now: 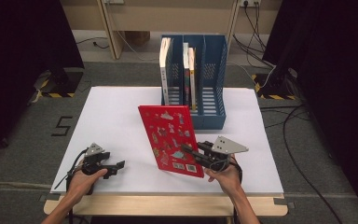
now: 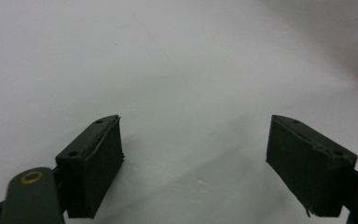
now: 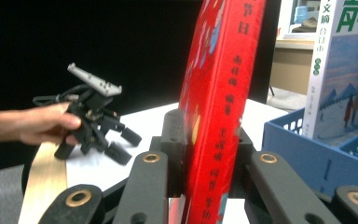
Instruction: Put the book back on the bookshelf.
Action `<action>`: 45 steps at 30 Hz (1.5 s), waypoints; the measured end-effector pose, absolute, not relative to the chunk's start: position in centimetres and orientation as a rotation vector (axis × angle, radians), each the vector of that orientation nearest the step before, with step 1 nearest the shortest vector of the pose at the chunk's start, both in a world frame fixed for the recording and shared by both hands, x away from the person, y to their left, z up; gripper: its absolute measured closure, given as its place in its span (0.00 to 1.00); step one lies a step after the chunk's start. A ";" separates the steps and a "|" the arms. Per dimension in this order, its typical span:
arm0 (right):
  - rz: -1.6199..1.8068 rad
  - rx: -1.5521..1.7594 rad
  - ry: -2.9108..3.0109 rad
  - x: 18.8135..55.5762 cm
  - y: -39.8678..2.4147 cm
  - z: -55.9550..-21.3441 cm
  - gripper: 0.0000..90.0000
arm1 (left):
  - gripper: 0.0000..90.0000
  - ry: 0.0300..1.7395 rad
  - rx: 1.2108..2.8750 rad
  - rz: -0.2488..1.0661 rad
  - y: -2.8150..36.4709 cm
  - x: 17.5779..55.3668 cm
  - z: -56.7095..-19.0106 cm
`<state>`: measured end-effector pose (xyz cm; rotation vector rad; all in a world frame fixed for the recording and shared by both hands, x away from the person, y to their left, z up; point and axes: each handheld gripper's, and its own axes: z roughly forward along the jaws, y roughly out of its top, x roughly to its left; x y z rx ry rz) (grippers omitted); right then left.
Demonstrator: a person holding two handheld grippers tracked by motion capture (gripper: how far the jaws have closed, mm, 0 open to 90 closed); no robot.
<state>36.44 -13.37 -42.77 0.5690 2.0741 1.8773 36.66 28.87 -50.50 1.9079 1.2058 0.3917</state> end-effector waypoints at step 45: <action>1.650 0.546 2.119 31.5 -15.4 -45.0 0.78 | 0.18 1.168 2.019 0.519 28.2 36.5 -50.6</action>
